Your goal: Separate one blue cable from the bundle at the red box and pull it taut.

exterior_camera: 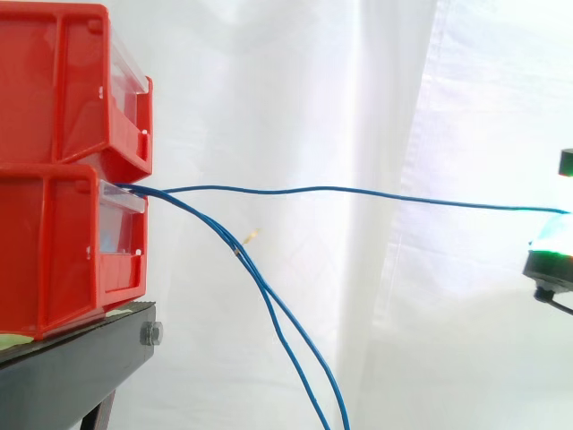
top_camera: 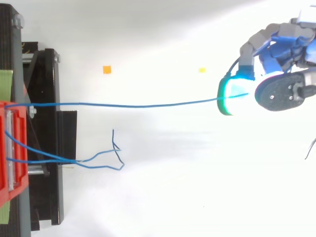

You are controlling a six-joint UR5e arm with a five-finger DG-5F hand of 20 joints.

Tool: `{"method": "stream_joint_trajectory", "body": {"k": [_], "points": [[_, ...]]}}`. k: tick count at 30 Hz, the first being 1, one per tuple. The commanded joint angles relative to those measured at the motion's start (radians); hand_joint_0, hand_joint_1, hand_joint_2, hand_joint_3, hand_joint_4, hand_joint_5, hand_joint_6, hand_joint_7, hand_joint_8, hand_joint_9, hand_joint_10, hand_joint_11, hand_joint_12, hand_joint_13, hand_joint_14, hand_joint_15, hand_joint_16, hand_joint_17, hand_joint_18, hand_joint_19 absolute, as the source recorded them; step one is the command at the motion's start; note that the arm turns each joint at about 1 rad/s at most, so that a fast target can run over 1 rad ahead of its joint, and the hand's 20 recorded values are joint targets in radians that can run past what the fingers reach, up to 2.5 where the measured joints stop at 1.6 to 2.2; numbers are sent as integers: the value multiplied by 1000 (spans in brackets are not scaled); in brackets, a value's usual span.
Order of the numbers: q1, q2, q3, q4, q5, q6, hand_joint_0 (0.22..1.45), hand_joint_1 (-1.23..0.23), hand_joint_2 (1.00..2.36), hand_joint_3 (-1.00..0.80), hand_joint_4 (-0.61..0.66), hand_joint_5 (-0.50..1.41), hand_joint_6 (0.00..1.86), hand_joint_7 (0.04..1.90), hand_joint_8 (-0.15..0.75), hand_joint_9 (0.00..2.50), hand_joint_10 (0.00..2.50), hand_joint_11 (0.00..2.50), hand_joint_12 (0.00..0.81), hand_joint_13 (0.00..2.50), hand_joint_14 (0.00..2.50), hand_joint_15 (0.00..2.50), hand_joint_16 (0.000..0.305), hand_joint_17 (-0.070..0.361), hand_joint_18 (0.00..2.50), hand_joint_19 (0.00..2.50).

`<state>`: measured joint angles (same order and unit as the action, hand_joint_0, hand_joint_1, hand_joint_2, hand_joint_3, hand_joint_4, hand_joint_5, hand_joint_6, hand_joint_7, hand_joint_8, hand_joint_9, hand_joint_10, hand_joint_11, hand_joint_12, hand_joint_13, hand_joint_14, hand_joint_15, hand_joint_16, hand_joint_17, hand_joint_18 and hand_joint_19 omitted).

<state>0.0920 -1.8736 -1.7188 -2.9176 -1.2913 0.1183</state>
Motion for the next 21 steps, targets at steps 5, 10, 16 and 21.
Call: {"method": "stream_joint_trajectory", "body": {"k": [5,10,16,21], "points": [[6,11,-76,63,0,27,676,-754,1008,-70,-137,-154,960,959,256,567,2500,1045,333,749,2500,1077,47,106,928,1424],[9,18,-105,90,0,30,676,-755,1008,-70,-138,-154,960,960,251,566,2500,1045,333,750,2500,1072,47,105,926,1424],[9,18,-117,107,-2,26,676,-755,1008,-71,-138,-153,960,960,259,569,2500,1043,342,753,2500,1096,47,105,928,1413],[28,113,-211,256,79,-34,677,-756,1007,-72,-137,-153,960,963,254,569,2500,1047,338,753,2500,1070,47,106,924,1392]]}}
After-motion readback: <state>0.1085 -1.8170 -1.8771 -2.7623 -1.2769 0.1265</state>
